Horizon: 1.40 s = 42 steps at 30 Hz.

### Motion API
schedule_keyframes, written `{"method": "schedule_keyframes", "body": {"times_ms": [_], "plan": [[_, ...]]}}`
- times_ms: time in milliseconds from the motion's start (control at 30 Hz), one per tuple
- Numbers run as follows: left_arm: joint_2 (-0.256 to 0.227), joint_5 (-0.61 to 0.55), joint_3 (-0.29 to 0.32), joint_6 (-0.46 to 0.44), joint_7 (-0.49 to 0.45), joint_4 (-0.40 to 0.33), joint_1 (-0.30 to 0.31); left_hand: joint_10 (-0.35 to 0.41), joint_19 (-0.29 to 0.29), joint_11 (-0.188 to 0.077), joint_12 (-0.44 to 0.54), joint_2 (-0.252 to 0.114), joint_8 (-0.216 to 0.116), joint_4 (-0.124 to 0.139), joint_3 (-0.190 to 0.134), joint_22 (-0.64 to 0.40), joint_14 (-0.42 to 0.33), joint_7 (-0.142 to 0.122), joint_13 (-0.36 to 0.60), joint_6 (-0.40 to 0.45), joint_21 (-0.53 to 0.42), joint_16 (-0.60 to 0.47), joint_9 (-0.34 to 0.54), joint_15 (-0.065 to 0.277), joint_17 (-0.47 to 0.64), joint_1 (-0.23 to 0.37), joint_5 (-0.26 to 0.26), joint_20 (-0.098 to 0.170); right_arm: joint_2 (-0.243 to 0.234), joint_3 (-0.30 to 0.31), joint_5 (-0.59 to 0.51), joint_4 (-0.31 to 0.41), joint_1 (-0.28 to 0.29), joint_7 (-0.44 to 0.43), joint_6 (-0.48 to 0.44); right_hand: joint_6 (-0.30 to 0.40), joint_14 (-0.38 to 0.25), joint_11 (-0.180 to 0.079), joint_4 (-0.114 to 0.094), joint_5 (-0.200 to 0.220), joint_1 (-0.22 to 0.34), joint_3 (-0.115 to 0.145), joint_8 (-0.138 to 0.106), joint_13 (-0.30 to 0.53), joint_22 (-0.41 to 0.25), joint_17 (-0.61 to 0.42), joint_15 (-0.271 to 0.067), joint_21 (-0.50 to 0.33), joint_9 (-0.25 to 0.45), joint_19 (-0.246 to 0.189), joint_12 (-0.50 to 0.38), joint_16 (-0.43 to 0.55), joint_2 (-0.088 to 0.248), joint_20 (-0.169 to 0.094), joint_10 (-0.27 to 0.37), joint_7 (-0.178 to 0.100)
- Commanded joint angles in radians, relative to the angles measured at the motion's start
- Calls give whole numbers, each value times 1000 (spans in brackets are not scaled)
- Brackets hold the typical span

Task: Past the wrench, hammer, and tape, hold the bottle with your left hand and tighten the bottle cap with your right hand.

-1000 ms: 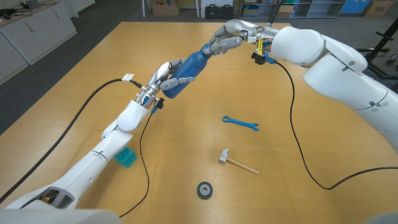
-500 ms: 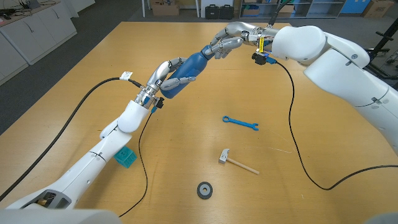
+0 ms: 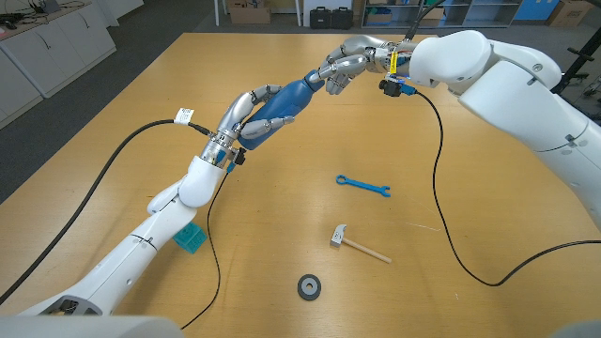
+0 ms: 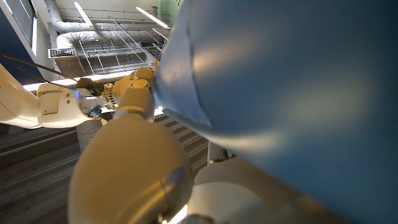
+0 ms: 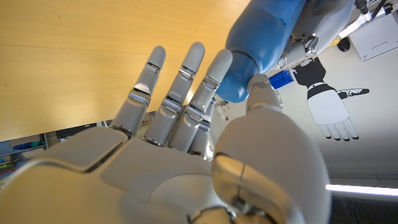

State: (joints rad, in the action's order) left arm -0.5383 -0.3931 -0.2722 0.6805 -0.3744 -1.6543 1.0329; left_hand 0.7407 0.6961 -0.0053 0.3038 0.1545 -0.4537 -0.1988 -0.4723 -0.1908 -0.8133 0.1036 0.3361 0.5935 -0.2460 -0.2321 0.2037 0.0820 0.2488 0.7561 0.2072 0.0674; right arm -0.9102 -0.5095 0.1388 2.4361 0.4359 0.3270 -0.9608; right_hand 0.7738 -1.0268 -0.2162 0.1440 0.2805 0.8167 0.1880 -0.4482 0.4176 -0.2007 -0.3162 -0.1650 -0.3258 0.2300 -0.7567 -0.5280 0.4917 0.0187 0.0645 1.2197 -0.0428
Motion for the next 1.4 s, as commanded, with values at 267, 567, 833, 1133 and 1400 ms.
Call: {"method": "schedule_keyframes", "body": {"times_ms": [267,567,833,1133,1400], "plan": [[-2,-249,0,-73,-233,-56,34,165,-1,-156,7,-205,-11,26,-32,1,-15,-228,8,247,6,-5,1,157,5,198,7,134,34,39,217,-14,-47,-39,-158,297,-86,3,2,-27,129,5,-139,86,-6,-43,-49,-25,50,-39,-78,53,107,-32,113,-56],[-25,-240,-19,-91,-248,-61,30,164,-4,-157,5,-205,-11,26,-31,2,-17,-227,10,246,7,-6,1,157,6,200,7,134,37,27,274,28,-78,-136,-272,397,-263,9,-39,-34,78,-40,-317,421,-16,-120,-60,-95,179,-136,-360,89,90,-125,206,-54],[-41,-228,-30,-96,-253,-67,30,163,-5,-158,4,-205,-11,26,-30,2,-17,-228,11,246,9,-5,2,157,6,201,6,134,23,-25,317,32,-144,-168,-337,514,-362,20,-73,-59,14,-68,-458,633,-20,-186,-60,-155,234,-211,-614,117,91,-177,212,-55],[-52,-217,-37,-106,-252,-77,34,163,-6,-157,3,-206,-11,26,-29,2,-17,-231,13,246,9,-4,2,157,6,203,6,134,-8,-118,356,17,-255,-140,-376,592,-369,30,-134,-85,-105,-124,-513,596,-18,-187,-54,-178,216,-239,-638,119,63,-183,211,-67],[-54,-213,-46,-106,-255,-77,28,167,-6,-160,4,-207,-11,26,-28,1,-16,-233,15,246,10,-3,2,158,6,205,7,134,-2,-40,415,-7,-183,-150,-288,587,-367,31,-208,-97,-250,-186,-549,575,-12,-181,-51,-186,216,-249,-681,120,40,-180,216,-52]]}}
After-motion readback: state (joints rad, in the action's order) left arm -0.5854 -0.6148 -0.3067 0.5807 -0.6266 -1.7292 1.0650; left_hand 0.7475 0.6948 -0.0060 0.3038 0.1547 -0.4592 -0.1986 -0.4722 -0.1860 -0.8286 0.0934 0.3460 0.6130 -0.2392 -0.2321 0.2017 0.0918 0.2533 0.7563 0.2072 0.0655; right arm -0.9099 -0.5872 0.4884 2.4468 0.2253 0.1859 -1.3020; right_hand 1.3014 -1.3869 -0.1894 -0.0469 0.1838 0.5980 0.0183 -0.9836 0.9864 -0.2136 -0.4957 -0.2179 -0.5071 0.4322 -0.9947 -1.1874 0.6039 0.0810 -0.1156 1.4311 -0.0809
